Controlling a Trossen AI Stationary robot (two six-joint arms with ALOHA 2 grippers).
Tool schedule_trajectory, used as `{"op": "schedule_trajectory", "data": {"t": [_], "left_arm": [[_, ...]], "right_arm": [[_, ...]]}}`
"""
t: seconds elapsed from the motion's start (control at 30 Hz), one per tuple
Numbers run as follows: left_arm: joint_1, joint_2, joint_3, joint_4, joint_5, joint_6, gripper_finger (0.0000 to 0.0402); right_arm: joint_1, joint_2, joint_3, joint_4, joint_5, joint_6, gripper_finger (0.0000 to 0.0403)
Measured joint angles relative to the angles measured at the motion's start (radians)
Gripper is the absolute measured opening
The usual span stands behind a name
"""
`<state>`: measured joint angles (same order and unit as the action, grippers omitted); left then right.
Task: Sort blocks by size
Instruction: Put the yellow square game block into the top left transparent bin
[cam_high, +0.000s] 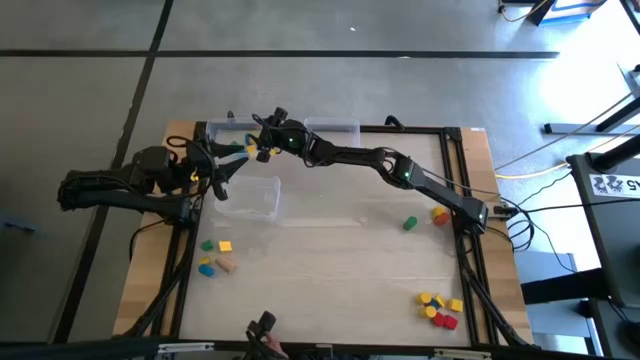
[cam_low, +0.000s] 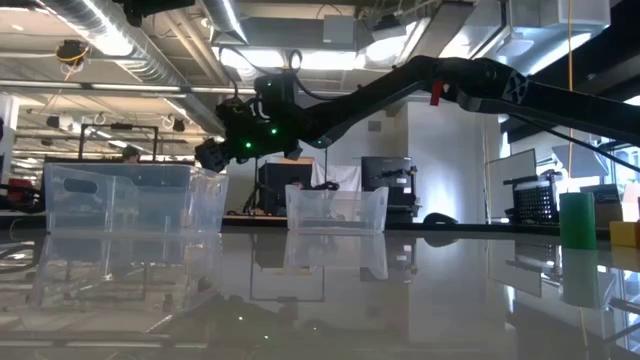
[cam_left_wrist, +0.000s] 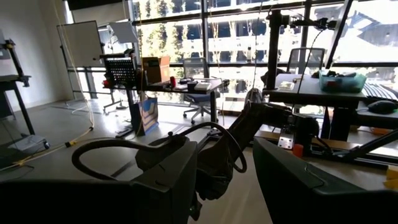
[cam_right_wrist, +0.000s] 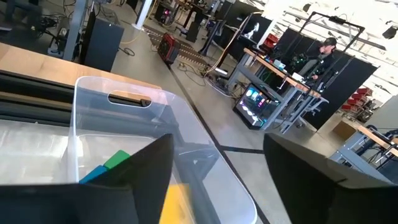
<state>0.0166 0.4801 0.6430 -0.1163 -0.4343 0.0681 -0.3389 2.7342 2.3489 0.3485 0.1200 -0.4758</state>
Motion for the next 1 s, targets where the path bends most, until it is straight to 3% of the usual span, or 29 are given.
{"op": "schedule_trajectory", "data": {"t": [0.17,0.4,0.6,0.8,1.0], "left_arm": [[0.0,0.0,0.0,-0.004,0.0,-0.009,0.0155],[0.0,0.0,0.0,-0.009,0.0,-0.011,0.0155],[-0.004,0.001,0.0,-0.011,0.0,-0.016,0.0155],[-0.003,0.017,0.0,-0.013,0.003,-0.055,0.0155],[-0.004,0.074,0.0,0.004,0.097,-0.061,0.0155]], "right_arm": [[-0.001,0.0,0.0,0.0,-0.001,-0.003,0.0282],[0.007,-0.048,0.0,-0.095,-0.048,-0.052,0.0281],[0.043,-0.163,0.0,-0.353,-0.131,-0.104,0.028],[0.088,-0.308,0.0,-0.631,-0.128,-0.174,0.028],[0.122,-0.438,0.0,-0.884,-0.082,-0.23,0.028]]}}
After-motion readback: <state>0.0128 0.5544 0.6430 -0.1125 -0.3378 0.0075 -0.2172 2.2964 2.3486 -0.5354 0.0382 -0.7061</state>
